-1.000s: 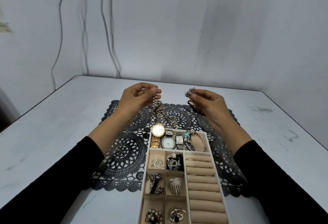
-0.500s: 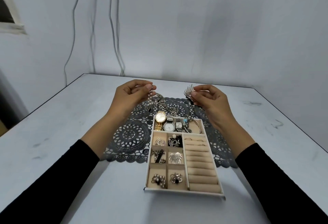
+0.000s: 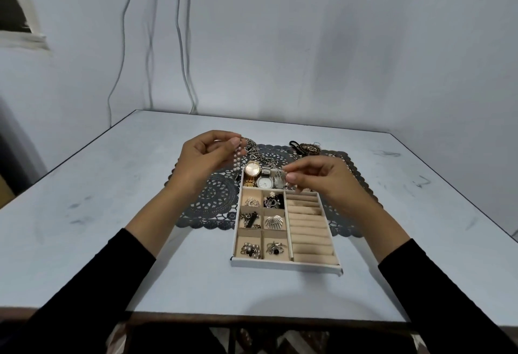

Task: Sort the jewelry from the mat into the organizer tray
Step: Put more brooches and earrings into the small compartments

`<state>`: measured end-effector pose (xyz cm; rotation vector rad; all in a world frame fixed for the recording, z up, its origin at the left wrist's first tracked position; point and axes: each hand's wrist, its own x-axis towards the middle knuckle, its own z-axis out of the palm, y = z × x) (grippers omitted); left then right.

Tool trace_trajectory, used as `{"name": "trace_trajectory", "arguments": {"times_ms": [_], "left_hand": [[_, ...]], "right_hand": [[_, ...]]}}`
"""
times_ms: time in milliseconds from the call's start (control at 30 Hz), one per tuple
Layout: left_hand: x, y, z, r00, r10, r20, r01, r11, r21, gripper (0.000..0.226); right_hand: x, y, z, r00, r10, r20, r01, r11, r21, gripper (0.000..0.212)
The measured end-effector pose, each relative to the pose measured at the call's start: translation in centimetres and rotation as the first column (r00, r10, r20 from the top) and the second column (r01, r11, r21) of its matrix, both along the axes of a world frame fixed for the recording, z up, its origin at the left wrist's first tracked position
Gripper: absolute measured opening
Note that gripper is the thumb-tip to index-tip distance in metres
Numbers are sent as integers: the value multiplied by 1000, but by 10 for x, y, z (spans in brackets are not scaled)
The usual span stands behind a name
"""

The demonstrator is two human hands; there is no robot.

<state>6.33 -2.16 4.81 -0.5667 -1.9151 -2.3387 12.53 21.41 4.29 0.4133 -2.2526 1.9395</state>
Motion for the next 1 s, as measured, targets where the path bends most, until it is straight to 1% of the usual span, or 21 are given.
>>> {"name": "trace_trajectory", "arguments": {"times_ms": [100, 167, 333, 567, 667, 767, 1000], "left_hand": [[3, 2, -1, 1000, -1, 5, 1, 1000, 0, 11], [4, 4, -2, 1000, -1, 3, 1, 1000, -1, 12], [6, 5, -1, 1000, -3, 10, 3, 1000, 9, 12], [6, 6, 2, 1000, 0, 13, 0, 1000, 15, 10], [5, 6, 1, 1000, -2, 19, 2, 1000, 14, 11], [4, 6, 1, 1000, -4, 24, 4, 1000, 11, 11], [3, 5, 0, 1000, -20, 23, 20, 1000, 24, 13]], "right_hand": [[5, 0, -1, 992, 86, 87, -98, 986, 136, 22], [7, 0, -2, 985, 111, 128, -138, 966, 220, 20], [7, -3, -1, 969, 130, 208, -194, 926, 324, 17], [5, -8, 7, 971, 128, 202, -212, 854, 476, 15], [3, -10, 9, 967, 133, 219, -230, 827, 513, 13], [0, -14, 11, 965, 143, 221, -249, 774, 582, 12], [-2, -20, 13, 977, 126, 173, -212, 683, 699, 14]]}}
